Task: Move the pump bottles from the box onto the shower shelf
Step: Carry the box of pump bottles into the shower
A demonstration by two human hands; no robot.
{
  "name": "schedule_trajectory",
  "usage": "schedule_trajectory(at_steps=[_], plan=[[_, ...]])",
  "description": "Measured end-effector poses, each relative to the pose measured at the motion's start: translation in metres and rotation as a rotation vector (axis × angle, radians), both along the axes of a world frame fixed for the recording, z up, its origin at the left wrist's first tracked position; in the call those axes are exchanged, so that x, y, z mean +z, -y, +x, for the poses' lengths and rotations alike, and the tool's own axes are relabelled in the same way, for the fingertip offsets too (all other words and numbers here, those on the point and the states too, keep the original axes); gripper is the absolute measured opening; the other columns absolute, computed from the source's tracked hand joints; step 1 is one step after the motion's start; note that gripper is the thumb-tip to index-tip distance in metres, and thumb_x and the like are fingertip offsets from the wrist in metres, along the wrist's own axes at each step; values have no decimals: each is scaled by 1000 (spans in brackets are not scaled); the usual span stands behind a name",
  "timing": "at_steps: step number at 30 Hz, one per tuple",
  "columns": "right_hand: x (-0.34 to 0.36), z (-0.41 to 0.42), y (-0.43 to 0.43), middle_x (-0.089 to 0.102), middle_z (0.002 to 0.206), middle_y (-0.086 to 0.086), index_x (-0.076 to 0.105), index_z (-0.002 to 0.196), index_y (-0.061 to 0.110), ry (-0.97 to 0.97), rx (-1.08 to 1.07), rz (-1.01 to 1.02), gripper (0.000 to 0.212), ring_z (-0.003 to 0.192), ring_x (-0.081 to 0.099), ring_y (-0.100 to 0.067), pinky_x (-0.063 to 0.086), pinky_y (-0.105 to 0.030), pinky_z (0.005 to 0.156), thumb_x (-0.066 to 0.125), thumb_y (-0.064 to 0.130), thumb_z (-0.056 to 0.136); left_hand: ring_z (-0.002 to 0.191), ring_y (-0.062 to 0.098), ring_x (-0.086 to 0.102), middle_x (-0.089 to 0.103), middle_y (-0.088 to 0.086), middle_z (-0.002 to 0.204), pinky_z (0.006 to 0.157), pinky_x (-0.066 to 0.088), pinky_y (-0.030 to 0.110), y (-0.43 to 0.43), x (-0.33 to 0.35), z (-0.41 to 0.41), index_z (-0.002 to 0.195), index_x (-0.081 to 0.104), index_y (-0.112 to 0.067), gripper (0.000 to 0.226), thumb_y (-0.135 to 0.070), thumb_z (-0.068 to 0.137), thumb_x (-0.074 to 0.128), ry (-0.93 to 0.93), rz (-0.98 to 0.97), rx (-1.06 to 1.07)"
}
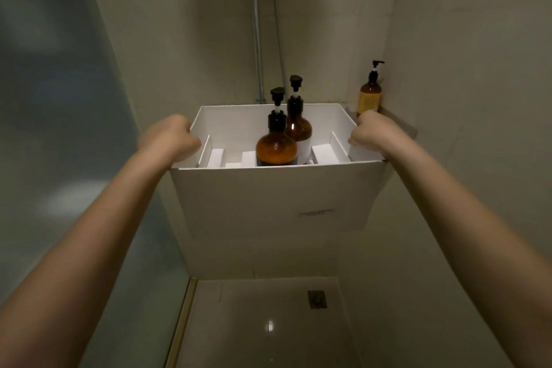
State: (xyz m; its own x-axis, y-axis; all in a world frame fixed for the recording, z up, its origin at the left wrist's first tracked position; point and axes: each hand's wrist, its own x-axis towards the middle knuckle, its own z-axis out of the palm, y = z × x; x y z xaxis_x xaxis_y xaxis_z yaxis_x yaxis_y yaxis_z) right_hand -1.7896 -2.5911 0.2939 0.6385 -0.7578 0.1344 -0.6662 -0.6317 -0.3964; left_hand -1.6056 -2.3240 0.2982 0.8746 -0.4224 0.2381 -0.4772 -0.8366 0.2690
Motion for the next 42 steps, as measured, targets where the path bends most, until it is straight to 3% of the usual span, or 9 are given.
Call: schedule_trajectory(at_steps=[5, 8, 13, 18, 23, 30, 36, 42], plan=[[7, 37, 12, 60, 90, -16, 61, 98, -1, 13, -9, 13, 20, 86, 59, -33, 44, -32, 69, 52, 9, 83, 70, 31, 52, 47, 7, 61, 54, 32, 27, 10, 5, 33, 61, 48, -9, 16, -11, 76, 54, 9, -7, 3], [9, 56, 21, 63, 97, -17, 61, 102, 0, 16, -18, 23, 23, 93, 61, -34, 48, -35, 74, 53, 10, 83, 72, 30, 51, 46, 4, 63, 61, 35, 28, 20, 8, 51, 63, 47, -10, 15, -12, 76, 53, 9, -19, -9], [5, 80, 34, 60, 89, -15, 63, 99, 0, 8, -42, 12, 22, 88, 60, -34, 43, -32, 69, 53, 10, 83, 73, 31, 51, 45, 4, 62, 63, 37, 30, 35, 7, 81, 61, 45, -11, 16, -11, 75, 52, 15, -37, -23], [-4, 99, 46, 63, 98, -17, 60, 104, 2, -10, -43, -3, 24, 90, 60, -34, 44, -32, 69, 50, 10, 84, 73, 32, 53, 46, 5, 62, 59, 36, 29, 47, -7, 102, 61, 45, -10, 14, -10, 74, 50, -15, -23, -22], [-22, 116, 54, 58, 87, -15, 61, 98, 0, -46, -26, -19, 20, 84, 58, -33, 41, -32, 64, 49, 10, 85, 72, 32, 50, 44, 5, 62, 61, 35, 29, 55, -32, 115, 62, 43, -10, 15, -10, 74, 50, -28, -22, 14], [-71, 130, 63, 62, 85, -13, 63, 96, 3, -46, -26, 7, 19, 84, 61, -32, 50, -38, 69, 50, 15, 88, 71, 32, 47, 42, 5, 61, 62, 34, 30, 68, -73, 123, 61, 43, -11, 14, -7, 74, 48, -29, 16, 38], [-122, 140, 71, 57, 85, -12, 63, 99, 3, -104, -7, 37, 23, 81, 56, -31, 41, -32, 66, 47, 12, 85, 70, 32, 49, 49, 10, 72, 60, 33, 29, 75, -124, 129, 71, 51, -9, 5, -9, 75, 49, -36, 73, 45], [-189, 152, 81, 65, 104, -21, 62, 101, 1, -124, 8, 65, 26, 96, 61, -38, 39, -30, 68, 46, 12, 85, 81, 41, 60, 62, 24, 82, 63, 39, 31, 81, -191, 136, 70, 51, -5, 6, -8, 74, 49, -88, 35, 55]])
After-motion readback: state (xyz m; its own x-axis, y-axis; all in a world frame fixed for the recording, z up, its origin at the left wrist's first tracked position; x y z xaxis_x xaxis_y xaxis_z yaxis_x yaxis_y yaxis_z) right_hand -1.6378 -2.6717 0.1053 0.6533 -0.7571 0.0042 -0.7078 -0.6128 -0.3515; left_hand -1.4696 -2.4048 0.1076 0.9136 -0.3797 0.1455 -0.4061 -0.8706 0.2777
